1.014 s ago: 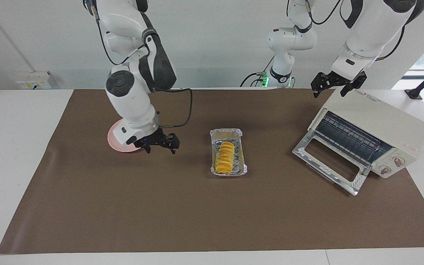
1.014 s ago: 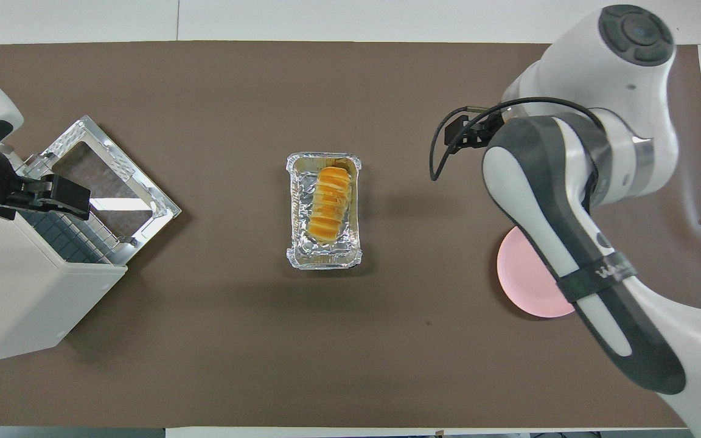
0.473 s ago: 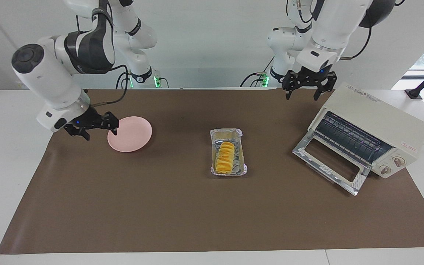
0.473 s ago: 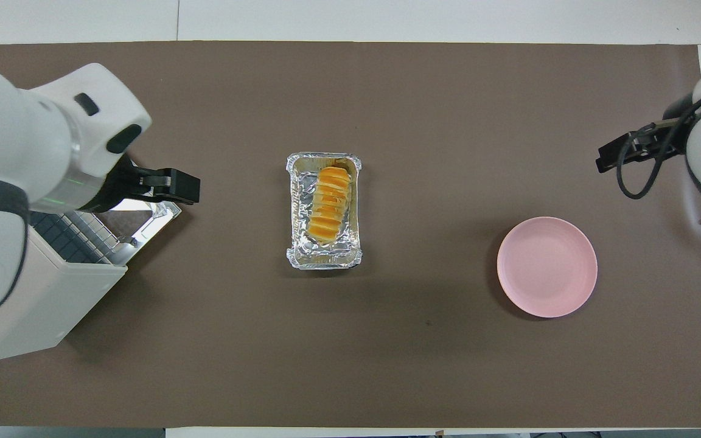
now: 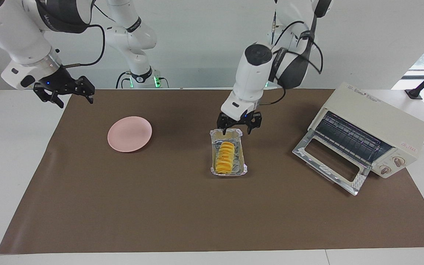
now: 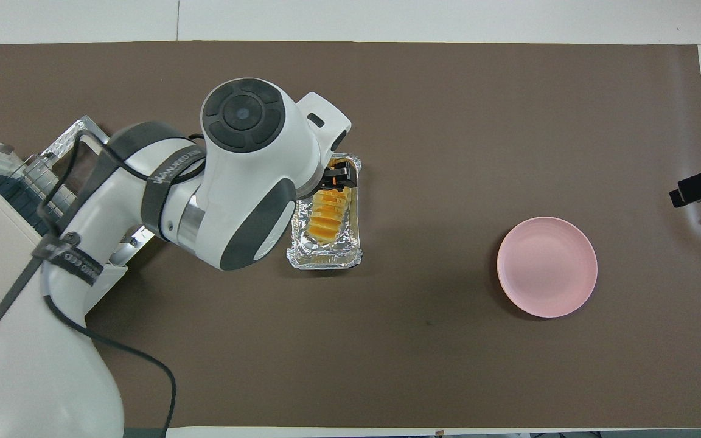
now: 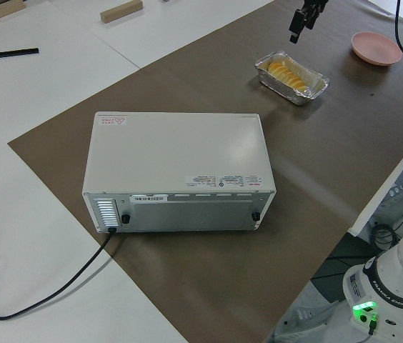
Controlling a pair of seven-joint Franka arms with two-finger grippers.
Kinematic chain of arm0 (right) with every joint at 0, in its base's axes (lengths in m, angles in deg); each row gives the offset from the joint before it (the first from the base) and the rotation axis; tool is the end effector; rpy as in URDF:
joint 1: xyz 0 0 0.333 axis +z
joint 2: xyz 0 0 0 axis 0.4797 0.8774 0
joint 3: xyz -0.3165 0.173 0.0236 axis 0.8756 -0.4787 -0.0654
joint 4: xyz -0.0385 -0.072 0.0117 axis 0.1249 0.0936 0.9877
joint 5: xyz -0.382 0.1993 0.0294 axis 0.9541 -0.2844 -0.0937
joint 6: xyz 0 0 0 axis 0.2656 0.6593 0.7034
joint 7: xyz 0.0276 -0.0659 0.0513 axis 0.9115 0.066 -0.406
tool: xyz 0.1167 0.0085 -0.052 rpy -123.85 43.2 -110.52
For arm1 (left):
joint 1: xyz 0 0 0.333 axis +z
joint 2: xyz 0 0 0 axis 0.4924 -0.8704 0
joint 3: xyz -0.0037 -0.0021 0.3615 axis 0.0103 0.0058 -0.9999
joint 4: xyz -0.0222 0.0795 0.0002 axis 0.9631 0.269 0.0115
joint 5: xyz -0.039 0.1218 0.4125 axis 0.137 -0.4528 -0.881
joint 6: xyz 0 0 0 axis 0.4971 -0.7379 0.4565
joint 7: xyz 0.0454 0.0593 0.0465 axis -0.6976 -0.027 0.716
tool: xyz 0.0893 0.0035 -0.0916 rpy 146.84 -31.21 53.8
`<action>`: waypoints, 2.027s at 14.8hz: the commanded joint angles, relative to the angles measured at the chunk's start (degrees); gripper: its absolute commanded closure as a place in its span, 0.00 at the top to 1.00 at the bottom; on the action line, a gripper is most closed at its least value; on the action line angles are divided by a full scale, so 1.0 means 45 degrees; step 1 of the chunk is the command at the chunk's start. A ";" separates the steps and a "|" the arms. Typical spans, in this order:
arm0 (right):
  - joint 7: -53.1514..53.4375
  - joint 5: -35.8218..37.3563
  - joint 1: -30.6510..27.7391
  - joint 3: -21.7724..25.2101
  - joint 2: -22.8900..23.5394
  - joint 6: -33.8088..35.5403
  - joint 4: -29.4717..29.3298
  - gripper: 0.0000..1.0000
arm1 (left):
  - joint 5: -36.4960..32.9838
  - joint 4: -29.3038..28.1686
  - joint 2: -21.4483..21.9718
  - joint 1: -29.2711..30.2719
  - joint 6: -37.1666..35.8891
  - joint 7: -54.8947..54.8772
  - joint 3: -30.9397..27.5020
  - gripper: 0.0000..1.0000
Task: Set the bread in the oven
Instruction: 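Grasp the foil tray edge with the left gripper, then lift the tray with the left gripper and slide it into the oven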
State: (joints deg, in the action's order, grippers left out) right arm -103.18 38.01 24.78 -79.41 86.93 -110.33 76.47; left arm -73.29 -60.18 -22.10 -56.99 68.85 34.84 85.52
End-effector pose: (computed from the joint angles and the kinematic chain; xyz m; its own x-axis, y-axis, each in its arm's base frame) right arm 0.5796 -0.0645 0.6445 0.9829 0.1513 -0.1054 0.1495 -0.9885 -0.0248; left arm 0.5929 -0.4262 0.4524 0.9999 0.0000 0.0135 -0.0012 -0.9963 0.0863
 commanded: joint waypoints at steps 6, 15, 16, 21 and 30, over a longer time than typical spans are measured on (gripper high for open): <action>0.0013 0.0237 -0.0621 -0.0167 -0.1186 -0.1307 0.2086 1.00 | -0.0651 0.1206 -0.2311 -0.1681 0.0784 0.2176 -0.0510 0.98; 0.0033 0.0100 -0.0777 -0.0206 -0.1029 0.0294 0.0718 1.00 | -0.1022 0.0425 -0.2331 -0.1976 0.1273 0.2861 -0.0529 0.50; 0.0033 0.0100 -0.0777 -0.0206 -0.1029 0.0295 0.0718 1.00 | -0.1042 0.0347 -0.2331 -0.1995 0.1234 0.2861 -0.0549 0.50; 0.0072 0.0120 -0.0777 -0.0206 -0.1107 0.0217 0.0835 1.00 | -0.1413 -0.0024 -0.2214 -0.2131 0.1273 0.2841 -0.0549 0.42; 0.0033 0.0159 -0.0679 -0.0225 -0.1186 0.0295 0.0894 1.00 | -0.2018 0.0150 -0.2174 -0.2171 0.0243 0.2880 -0.1016 0.00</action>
State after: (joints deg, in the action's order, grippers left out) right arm -103.16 38.31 22.34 -79.72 82.40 -109.64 79.90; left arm -80.23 -58.81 -32.61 -66.50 72.54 46.95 82.74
